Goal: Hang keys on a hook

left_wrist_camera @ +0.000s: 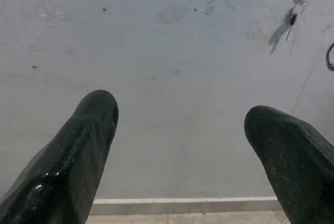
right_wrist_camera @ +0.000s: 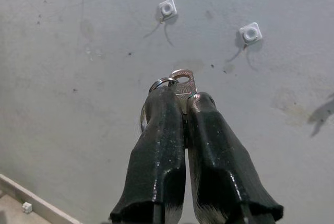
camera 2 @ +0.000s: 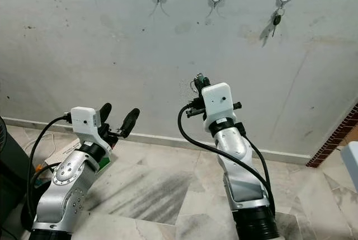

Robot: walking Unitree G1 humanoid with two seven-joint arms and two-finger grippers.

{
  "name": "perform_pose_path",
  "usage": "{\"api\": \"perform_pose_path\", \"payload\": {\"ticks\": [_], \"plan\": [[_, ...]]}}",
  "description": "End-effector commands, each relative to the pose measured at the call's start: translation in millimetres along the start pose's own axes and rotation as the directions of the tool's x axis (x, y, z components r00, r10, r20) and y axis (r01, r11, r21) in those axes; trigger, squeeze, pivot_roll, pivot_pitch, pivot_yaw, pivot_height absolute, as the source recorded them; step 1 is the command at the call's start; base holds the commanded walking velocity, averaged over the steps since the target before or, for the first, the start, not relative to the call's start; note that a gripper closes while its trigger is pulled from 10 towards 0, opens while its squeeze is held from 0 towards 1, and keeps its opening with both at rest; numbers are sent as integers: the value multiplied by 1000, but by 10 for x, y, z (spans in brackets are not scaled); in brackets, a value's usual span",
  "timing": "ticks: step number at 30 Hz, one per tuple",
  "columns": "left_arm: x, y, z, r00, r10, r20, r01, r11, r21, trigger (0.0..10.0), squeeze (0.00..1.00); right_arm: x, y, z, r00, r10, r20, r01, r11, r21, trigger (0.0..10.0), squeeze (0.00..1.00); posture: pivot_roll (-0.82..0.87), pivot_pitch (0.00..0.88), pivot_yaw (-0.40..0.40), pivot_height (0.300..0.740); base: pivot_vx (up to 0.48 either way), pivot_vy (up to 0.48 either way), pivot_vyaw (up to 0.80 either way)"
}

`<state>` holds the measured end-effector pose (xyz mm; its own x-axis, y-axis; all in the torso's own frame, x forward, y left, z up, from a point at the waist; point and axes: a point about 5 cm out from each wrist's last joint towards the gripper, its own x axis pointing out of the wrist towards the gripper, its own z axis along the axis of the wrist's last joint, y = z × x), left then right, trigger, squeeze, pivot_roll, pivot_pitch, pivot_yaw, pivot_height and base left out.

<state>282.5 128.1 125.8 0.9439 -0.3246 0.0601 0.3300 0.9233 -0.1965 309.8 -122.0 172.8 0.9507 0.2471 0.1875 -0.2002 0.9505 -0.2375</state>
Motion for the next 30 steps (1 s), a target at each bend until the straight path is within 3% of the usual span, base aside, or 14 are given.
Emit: {"api": "perform_pose_path", "payload": {"ticks": [1,30], "plan": [[-8,9,41,1000,-3,13,3,1000,7,10000,0,20,12,75,999,4,35,-4,1000,0,10000,0,12,3,30,740,360,0,0],[-27,-14,23,1000,-19,4,19,1000,2,10000,0,4,26,68,999,11,38,-11,1000,-10,10000,0,16,5,30,740,388,0,0]]}}
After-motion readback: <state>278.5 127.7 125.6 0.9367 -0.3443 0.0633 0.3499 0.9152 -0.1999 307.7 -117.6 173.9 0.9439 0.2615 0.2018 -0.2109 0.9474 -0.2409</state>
